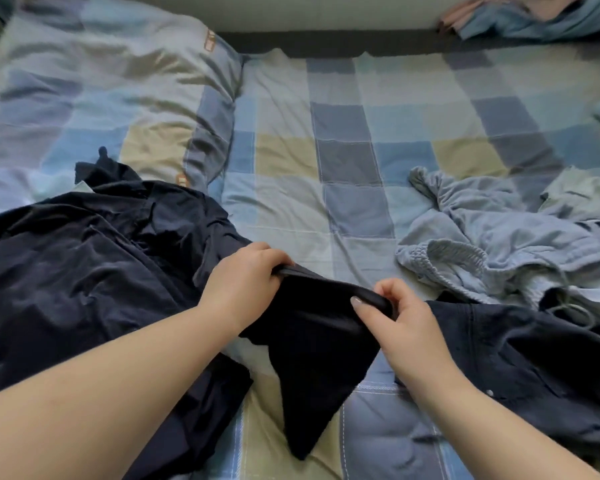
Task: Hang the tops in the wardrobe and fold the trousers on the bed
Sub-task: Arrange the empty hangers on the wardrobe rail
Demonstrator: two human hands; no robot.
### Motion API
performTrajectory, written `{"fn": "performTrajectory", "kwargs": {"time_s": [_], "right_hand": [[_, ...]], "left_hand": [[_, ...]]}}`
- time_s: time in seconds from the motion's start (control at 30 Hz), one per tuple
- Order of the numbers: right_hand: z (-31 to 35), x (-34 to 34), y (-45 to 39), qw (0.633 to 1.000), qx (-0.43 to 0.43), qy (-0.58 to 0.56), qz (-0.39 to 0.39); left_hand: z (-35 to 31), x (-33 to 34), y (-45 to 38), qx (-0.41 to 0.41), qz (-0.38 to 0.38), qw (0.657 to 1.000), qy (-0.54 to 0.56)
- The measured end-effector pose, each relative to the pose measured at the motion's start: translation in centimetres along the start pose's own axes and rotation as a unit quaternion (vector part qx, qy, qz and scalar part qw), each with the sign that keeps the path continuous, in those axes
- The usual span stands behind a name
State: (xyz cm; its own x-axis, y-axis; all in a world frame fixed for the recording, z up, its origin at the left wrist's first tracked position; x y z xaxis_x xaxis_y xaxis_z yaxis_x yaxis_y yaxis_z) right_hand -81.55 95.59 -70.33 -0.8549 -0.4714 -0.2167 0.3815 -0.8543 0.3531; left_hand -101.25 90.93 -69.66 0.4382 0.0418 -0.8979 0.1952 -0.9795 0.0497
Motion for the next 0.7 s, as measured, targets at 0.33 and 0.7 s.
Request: {"fn": "performTrajectory", "kwargs": {"time_s": [0.33, 0.7], "right_hand": [[17.6, -9.5, 7.4, 0.996, -0.052, -0.063, -0.028], [37.2, -20.7, 21.0, 0.975, -0.183, -0.003, -0.123]], "left_hand": [[-9.0, -18.6, 2.9, 0.035, -0.049, 0.995, 0.084], [-17.0, -38.2, 8.0, -0.008, -0.099, 0.994, 0.044]]}}
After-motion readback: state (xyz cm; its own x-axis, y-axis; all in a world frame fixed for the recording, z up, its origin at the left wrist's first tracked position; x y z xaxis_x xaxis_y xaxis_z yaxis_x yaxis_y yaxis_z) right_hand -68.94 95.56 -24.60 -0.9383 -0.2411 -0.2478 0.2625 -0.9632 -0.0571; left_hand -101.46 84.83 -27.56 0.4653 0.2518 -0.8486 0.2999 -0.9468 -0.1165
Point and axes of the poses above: each hand's wrist, its own y-axis away from the middle knuckle, its own x-axis out of the palm, z = x × y, the point moved 10 cm from there along -y, towards the middle knuckle, and after that the axes turned 9 degrees about x, right-handed, at the moved point
